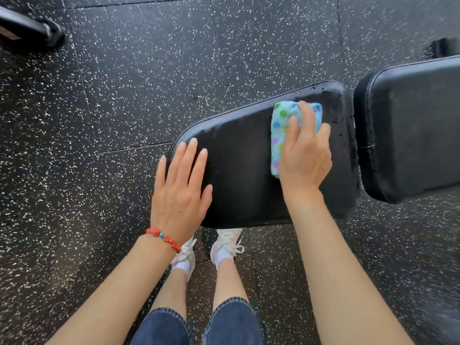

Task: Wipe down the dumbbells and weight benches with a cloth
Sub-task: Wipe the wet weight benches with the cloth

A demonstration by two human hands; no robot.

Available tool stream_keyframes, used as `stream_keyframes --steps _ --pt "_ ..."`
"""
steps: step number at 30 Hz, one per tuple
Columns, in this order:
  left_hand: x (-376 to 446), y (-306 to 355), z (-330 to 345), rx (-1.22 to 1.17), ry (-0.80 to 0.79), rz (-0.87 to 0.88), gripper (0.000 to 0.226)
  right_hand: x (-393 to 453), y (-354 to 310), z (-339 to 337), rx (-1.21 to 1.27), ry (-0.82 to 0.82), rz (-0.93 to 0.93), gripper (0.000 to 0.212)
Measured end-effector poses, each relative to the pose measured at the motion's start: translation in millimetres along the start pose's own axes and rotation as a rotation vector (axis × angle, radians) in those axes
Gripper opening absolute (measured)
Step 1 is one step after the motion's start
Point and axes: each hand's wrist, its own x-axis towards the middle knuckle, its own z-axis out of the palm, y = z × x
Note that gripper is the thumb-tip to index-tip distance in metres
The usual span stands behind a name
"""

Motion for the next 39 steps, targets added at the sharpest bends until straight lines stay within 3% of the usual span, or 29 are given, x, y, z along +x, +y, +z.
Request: stream_keyframes --steps 3,9,12,18,26,30,34,39 --pt "7.6 4.6 2.4 0.007 0.011 0.017 0.052 -13.1 6.1 4.1 -0.022 0.085 -0.043 0.035" --pt "22.1 19.2 11.5 0.019 0.029 0.051 0.051 -54.7 23.2 -8.6 -0.006 -0.043 -0.056 0.043" --pt "22.2 21.3 17.2 0.024 0.049 0.036 0.052 -29.0 24.1 -4.0 -0.023 -0.010 -0.132 0.043" --pt "23.0 24.6 19.6 0.015 0.076 0.015 0.052 36.2 19.3 2.8 0.011 0.083 -0.040 0.044" --pt "42.2 55.1 19.7 0.011 0.006 0.083 0.053 -40.6 72.2 -22.4 -0.079 -0.009 -0.112 0.042" --pt "45.0 62.7 27.0 0.059 -0.025 0.081 0.056 -3.8 69.0 -14.8 -0.089 0.030 -0.189 0.042" --pt "44.9 61.3 28.7 0.068 -0.004 0.085 0.056 65.6 53.3 0.0 -0.011 0.104 -0.150 0.043" --pt "44.0 62.2 29.7 0.086 0.001 0.076 0.056 45.4 72.7 -6.3 -0.008 0.099 -0.136 0.042"
